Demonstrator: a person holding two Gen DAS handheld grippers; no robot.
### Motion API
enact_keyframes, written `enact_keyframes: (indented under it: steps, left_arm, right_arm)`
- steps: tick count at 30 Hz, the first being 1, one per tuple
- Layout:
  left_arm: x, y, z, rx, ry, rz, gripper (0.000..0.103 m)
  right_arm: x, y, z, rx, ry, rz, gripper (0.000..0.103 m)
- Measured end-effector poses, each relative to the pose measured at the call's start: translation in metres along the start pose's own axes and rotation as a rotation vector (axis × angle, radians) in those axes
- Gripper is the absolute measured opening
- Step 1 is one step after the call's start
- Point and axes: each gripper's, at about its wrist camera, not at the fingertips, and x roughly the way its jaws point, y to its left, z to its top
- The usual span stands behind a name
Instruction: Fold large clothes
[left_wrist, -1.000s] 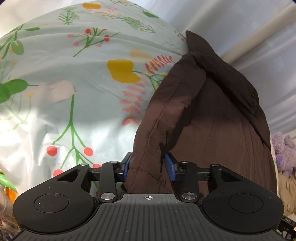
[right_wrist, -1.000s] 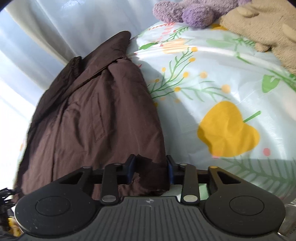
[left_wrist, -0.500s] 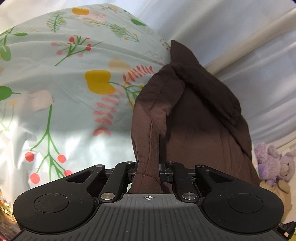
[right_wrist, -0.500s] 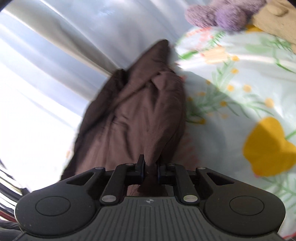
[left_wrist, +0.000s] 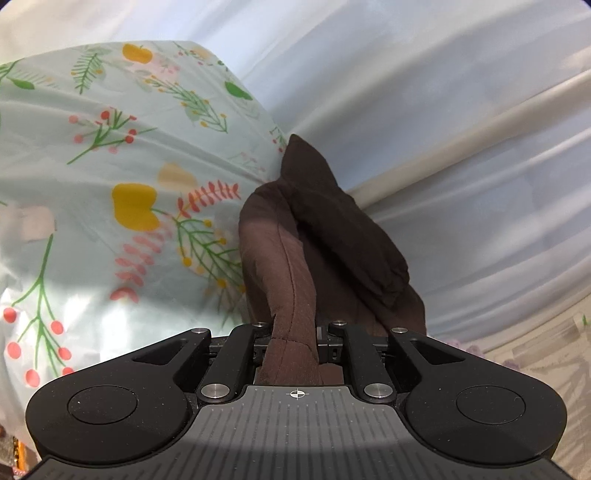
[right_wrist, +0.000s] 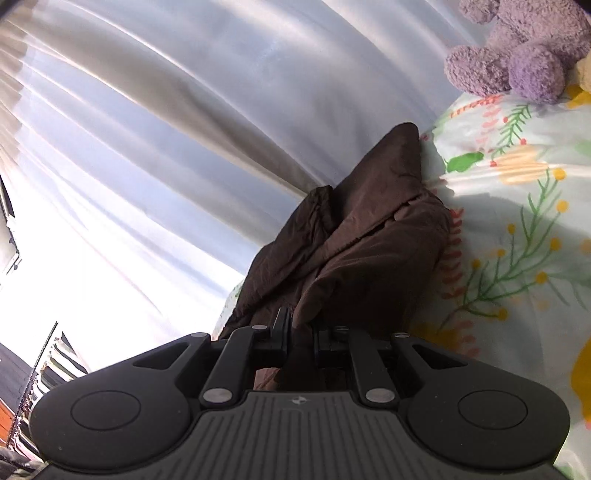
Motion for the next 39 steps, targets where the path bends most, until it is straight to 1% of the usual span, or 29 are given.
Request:
enact_keyframes:
  steps: [3, 5, 9, 11, 15, 19, 22, 25, 27, 30, 32, 35, 36, 38, 39]
  left_arm:
    - [0.004, -0.006, 0.020, -0.014, -0.016, -0.035, 0.012]
    - [0.011, -0.012, 0.037, -0.005, -0.025, -0.064, 0.012]
    - [0.028, -0.028, 0.077, 0.008, -0.057, -0.131, 0.012]
    - [0.041, -0.038, 0.098, 0.014, -0.073, -0.159, 0.012]
    - [0.077, -0.060, 0.145, 0.016, -0.097, -0.193, 0.012]
    - [0.124, -0.087, 0.194, 0.008, -0.108, -0.213, 0.012]
    - [0.161, -0.106, 0.226, -0.002, -0.121, -0.226, 0.012]
    - [0.207, -0.122, 0.252, -0.006, -0.134, -0.211, 0.013]
    - [0.243, -0.127, 0.262, 0.004, -0.135, -0.172, 0.013]
    - [0.298, -0.115, 0.265, -0.026, -0.106, -0.108, 0.014]
    - [0.331, -0.100, 0.260, -0.043, -0.069, -0.032, 0.017]
    - [0.369, -0.075, 0.248, -0.078, -0.025, 0.056, 0.024]
    - [0.377, -0.067, 0.244, -0.093, -0.019, 0.063, 0.034]
    - [0.385, -0.049, 0.239, -0.148, -0.026, 0.031, 0.041]
    - [0.385, -0.043, 0.238, -0.171, -0.026, 0.008, 0.046]
  right_arm:
    - [0.014, 0.009, 0.014, -0.010, -0.051, 0.015, 0.011]
    - [0.022, 0.014, 0.027, -0.027, -0.090, 0.016, 0.011]
    - [0.038, 0.029, 0.063, -0.060, -0.187, -0.030, 0.011]
    - [0.049, 0.037, 0.084, -0.076, -0.236, -0.072, 0.011]
    - [0.076, 0.050, 0.129, -0.100, -0.318, -0.149, 0.011]
    - [0.108, 0.055, 0.174, -0.061, -0.391, -0.219, 0.011]
    - [0.140, 0.054, 0.205, -0.063, -0.427, -0.266, 0.011]
    - [0.174, 0.047, 0.224, -0.097, -0.457, -0.326, 0.011]
    - [0.200, 0.036, 0.232, -0.114, -0.459, -0.381, 0.011]
    - [0.239, 0.008, 0.234, -0.108, -0.432, -0.470, 0.011]
    - [0.258, -0.014, 0.232, -0.091, -0.400, -0.520, 0.011]
    - [0.279, -0.042, 0.226, -0.075, -0.365, -0.574, 0.011]
    - [0.283, -0.049, 0.225, -0.069, -0.354, -0.581, 0.013]
    - [0.286, -0.058, 0.224, -0.054, -0.350, -0.567, 0.015]
    - [0.288, -0.060, 0.225, -0.048, -0.350, -0.553, 0.019]
